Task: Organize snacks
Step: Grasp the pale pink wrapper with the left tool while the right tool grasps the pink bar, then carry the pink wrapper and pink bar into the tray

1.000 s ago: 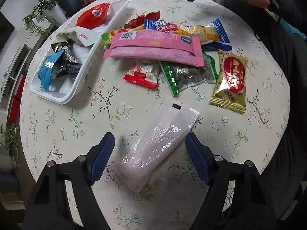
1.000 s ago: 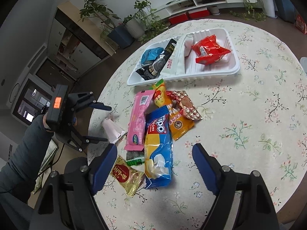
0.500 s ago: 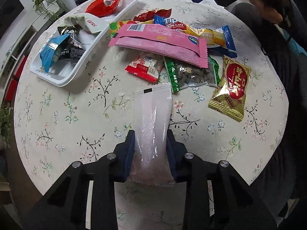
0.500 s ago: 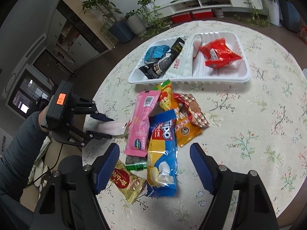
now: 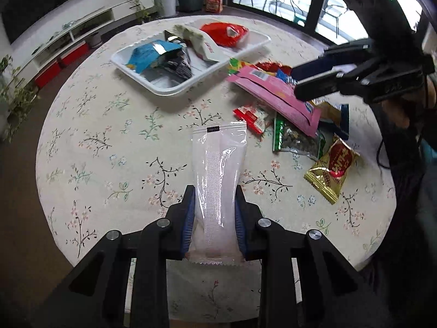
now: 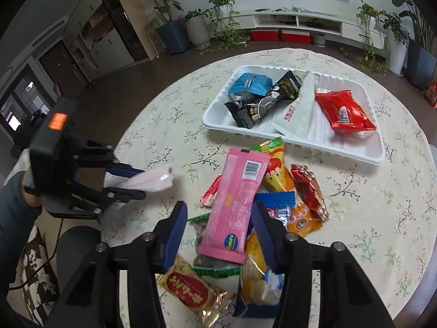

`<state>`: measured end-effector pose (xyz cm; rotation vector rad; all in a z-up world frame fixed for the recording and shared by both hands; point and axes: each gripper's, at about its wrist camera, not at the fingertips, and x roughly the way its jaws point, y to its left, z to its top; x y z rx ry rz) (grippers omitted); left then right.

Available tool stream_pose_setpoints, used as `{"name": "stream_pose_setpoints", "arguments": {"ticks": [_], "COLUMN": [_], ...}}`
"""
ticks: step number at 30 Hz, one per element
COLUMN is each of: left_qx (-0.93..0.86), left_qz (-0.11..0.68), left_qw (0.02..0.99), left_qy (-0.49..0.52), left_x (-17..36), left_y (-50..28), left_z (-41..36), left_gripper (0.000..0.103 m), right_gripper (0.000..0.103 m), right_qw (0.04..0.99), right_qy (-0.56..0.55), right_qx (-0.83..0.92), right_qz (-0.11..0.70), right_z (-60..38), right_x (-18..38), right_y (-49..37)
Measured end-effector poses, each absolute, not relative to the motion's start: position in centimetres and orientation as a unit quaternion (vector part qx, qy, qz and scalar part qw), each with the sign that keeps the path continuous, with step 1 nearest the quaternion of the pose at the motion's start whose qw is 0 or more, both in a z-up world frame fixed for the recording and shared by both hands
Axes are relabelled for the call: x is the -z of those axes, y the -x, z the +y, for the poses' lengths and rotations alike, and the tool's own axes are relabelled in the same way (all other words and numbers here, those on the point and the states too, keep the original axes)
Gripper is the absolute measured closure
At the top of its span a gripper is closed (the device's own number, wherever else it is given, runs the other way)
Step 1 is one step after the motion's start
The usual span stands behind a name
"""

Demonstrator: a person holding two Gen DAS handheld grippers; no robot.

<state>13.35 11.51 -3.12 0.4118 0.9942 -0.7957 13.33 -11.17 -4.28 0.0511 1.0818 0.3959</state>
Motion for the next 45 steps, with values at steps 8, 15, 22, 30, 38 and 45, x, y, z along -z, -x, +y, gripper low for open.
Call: {"name": "stream_pose_setpoints", "arguments": {"ticks": [8,15,22,30,38,45], "left_qx": [0.347,0.330,0.329,0.327,0.333,0.329], "left_qz": [0.443,0.444,0.446,0.450,0.438,0.416], "left_qw": [0.816,0.827,0.828,0.828,0.834,0.848], "left_qy": [-0.131,-0.102,-0.091,-0.075,-0.048,-0.018], "left_x": [1.4,1.6,1.6,1.6,-0.1,-3.1], "left_y": [-12.9,-13.1,-12.8,-12.9,-13.5,-16.5], "left_z": [13.2,13.1,12.7,12.4,11.1,7.9], "left_gripper": [0.079,0.079,0.079,0.079,0.079,0.079], "right_gripper": [0.052,0.055,0.071,0.088,0.089,0.089], "right_qw": [0.839,0.838,0.839,0.841,0.852,0.871], "right_qy": [0.036,0.089,0.080,0.044,-0.054,-0.109], "right_qx": [-0.127,-0.104,-0.117,-0.132,-0.165,-0.149], "right_qz": [0.528,0.529,0.525,0.523,0.495,0.455], "right_z": [-9.2,-7.9,-7.9,-8.8,-11.4,-16.4], "right_x": [6.5,7.6,7.6,6.7,3.3,-0.7], "right_y": [-14.7,-14.6,-14.6,-14.4,-13.8,-16.0]}}
